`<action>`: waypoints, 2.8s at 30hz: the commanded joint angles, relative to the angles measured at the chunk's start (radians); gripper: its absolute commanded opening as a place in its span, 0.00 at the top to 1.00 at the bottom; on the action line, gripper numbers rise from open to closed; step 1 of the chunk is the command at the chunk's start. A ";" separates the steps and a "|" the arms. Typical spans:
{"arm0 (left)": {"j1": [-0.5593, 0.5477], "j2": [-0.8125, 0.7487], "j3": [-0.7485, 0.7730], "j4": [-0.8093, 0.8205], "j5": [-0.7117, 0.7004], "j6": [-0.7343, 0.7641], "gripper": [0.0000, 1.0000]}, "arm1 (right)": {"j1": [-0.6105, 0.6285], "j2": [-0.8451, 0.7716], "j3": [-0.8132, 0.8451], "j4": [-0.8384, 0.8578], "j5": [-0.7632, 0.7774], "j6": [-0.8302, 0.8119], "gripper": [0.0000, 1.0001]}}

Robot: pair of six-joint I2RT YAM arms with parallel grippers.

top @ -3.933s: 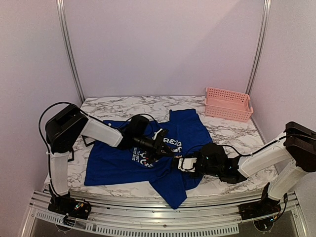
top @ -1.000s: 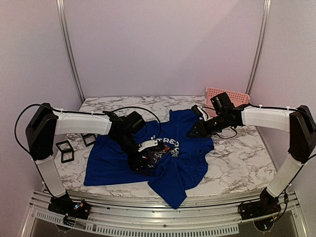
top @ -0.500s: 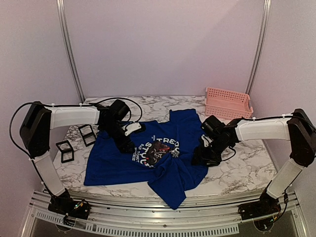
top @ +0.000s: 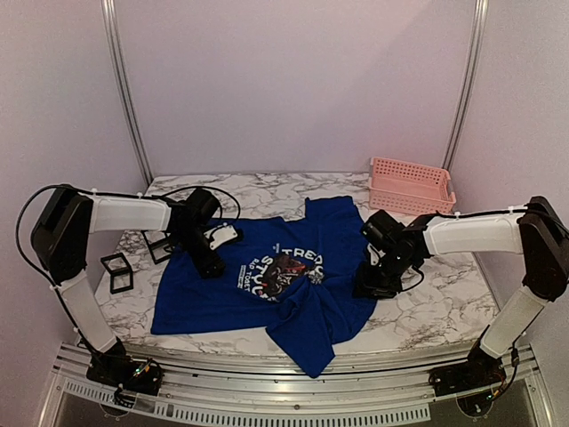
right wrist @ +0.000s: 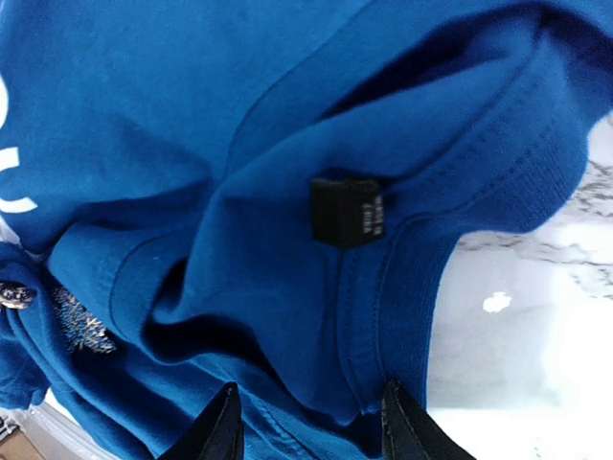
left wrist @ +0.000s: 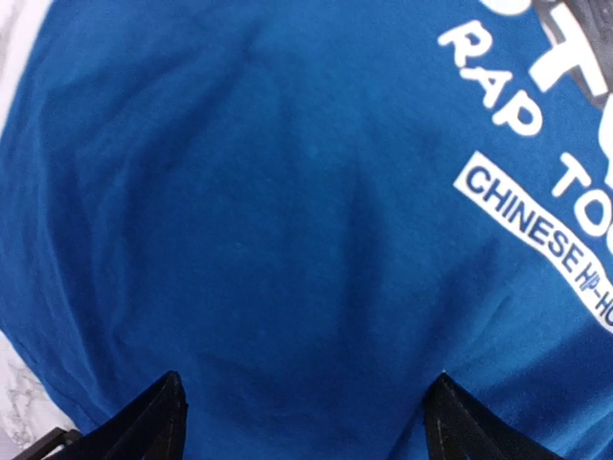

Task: Pin the brooch onto the clothing
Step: Smooth out the clothing with brooches at the center of the board.

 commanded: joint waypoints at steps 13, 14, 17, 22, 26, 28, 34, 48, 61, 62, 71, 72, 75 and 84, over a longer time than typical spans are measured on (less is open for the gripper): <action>0.132 0.121 -0.002 0.287 -0.170 0.322 0.10 | -0.121 -0.013 -0.106 -0.373 0.387 0.066 0.51; 0.129 0.120 0.005 0.287 -0.156 0.324 0.10 | -0.124 -0.012 -0.086 -0.378 0.398 0.064 0.51; 0.109 0.089 0.012 0.251 -0.098 0.353 0.09 | -0.125 -0.001 -0.014 -0.351 0.376 0.024 0.52; 0.071 -0.028 0.012 0.102 0.024 0.323 0.11 | -0.051 -0.097 0.145 -0.360 0.392 -0.036 0.55; 0.021 -0.192 -0.061 0.007 0.110 0.274 0.16 | 0.131 -0.116 0.242 -0.302 0.291 -0.066 0.60; -0.019 -0.294 -0.150 -0.007 0.138 0.299 0.19 | 0.187 -0.110 0.207 -0.210 0.178 -0.069 0.60; -0.173 -0.435 -0.328 0.029 0.126 0.276 0.55 | 0.093 -0.029 0.267 -0.050 0.204 -0.099 0.73; -0.284 -0.304 -0.487 0.086 -0.046 0.485 0.65 | -0.165 0.532 0.584 0.040 0.177 -0.419 0.94; -0.292 -0.333 -0.479 -0.315 0.113 0.706 0.68 | -0.322 0.783 0.879 -0.059 0.266 -0.508 0.94; -0.299 -0.330 -0.470 -0.328 0.118 0.716 0.68 | -0.325 0.804 0.905 -0.069 0.272 -0.520 0.94; -0.332 -0.323 -0.412 -0.310 0.160 0.672 0.65 | -0.334 0.838 1.041 -0.081 0.198 -0.589 0.93; -0.337 -0.322 -0.383 -0.321 0.175 0.656 0.63 | -0.329 0.822 1.050 -0.080 0.189 -0.605 0.92; -0.349 -0.310 -0.253 -0.361 0.246 0.570 0.56 | -0.307 0.757 1.087 -0.079 0.161 -0.636 0.90; -0.198 -0.171 0.172 -0.297 0.340 0.160 0.50 | -0.142 0.343 0.854 -0.097 0.104 -0.610 0.87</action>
